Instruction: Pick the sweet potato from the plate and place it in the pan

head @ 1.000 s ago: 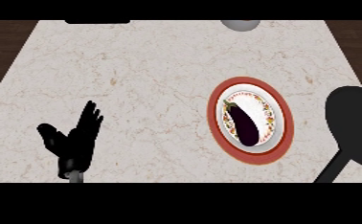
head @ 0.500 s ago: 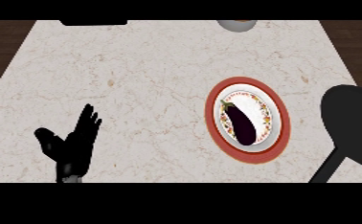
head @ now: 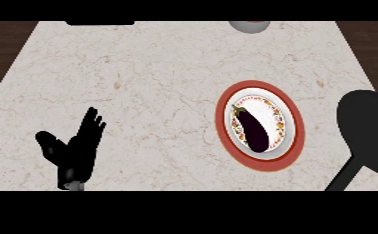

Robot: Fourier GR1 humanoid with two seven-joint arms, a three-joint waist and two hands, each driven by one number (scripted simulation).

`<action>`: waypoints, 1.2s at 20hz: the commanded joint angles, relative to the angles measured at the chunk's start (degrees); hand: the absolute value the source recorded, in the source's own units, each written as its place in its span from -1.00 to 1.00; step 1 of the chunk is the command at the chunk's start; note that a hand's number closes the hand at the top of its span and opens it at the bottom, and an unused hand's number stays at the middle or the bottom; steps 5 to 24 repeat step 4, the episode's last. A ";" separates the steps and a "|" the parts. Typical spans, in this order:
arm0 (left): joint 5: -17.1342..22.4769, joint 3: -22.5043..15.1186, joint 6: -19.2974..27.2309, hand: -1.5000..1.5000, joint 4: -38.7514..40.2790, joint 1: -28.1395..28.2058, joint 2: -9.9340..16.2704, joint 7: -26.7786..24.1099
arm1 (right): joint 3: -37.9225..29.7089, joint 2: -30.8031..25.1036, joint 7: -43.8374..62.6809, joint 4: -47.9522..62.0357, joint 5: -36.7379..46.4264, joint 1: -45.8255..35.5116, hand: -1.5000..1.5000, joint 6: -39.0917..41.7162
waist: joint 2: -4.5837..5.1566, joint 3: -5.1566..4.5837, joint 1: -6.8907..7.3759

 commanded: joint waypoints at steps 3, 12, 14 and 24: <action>-2.44 -2.09 2.79 0.00 -3.35 0.30 -2.09 2.17 | 7.99 7.13 5.80 -13.99 -2.11 8.71 -1.00 -6.55 | 0.15 0.08 0.48; 0.70 1.85 -2.00 0.00 2.12 -0.61 0.43 -1.48 | 8.19 7.18 7.80 -18.09 -4.66 12.45 -1.00 -4.72 | 0.15 0.06 0.27; 0.70 1.85 -2.00 0.00 2.12 -0.61 0.43 -1.48 | 8.19 7.18 7.80 -18.09 -4.66 12.45 -1.00 -4.72 | 0.15 0.06 0.27; 0.70 1.85 -2.00 0.00 2.12 -0.61 0.43 -1.48 | 8.19 7.18 7.80 -18.09 -4.66 12.45 -1.00 -4.72 | 0.15 0.06 0.27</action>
